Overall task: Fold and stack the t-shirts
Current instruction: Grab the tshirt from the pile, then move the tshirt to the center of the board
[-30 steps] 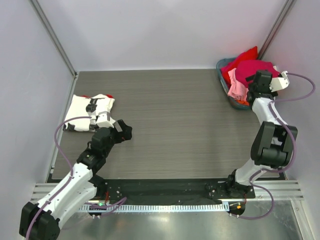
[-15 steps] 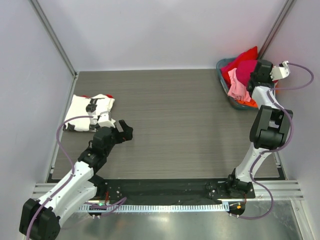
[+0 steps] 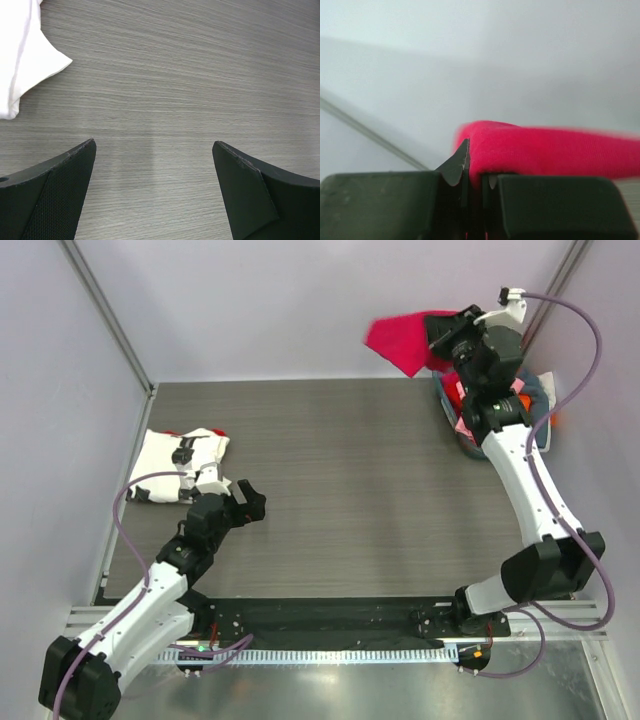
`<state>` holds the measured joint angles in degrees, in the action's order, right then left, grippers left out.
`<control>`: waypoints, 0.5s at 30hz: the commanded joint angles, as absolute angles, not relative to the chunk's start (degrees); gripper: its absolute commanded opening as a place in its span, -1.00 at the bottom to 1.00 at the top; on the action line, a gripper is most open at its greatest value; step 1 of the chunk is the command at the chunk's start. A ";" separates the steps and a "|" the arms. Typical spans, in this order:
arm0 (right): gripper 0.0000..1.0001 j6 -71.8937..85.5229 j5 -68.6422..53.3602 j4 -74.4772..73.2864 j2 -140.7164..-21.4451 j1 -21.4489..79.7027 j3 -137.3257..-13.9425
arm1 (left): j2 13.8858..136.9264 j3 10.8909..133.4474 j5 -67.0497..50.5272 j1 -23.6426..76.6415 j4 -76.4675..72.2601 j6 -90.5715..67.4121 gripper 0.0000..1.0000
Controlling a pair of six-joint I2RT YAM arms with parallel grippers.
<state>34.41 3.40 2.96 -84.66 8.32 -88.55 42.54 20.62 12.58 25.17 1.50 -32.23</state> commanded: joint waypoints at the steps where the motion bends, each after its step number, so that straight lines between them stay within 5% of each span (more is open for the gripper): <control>1: -0.97 38.04 -6.05 4.84 -79.20 7.38 -91.50 | 42.72 21.71 13.89 25.31 -0.35 -31.29 0.99; 4: -0.73 45.33 -12.79 4.75 -74.81 7.38 -81.95 | 42.37 21.71 13.97 25.31 -0.26 -31.11 1.00; 7: 0.29 48.95 -21.59 3.60 -70.33 8.26 -68.24 | 42.19 21.53 13.80 25.31 -0.18 -31.20 1.00; 10: 0.48 44.84 -22.70 -1.56 -62.89 13.26 -55.49 | 42.19 21.27 13.54 25.31 -0.35 -31.55 1.00; 13: 0.99 43.42 -12.41 -5.26 -53.65 18.27 -45.11 | 42.80 21.27 12.48 25.31 -0.88 -31.90 0.99; 15: 0.99 43.07 -8.46 -8.68 -50.20 18.63 -40.72 | 43.94 21.44 10.91 25.31 -1.32 -32.34 0.99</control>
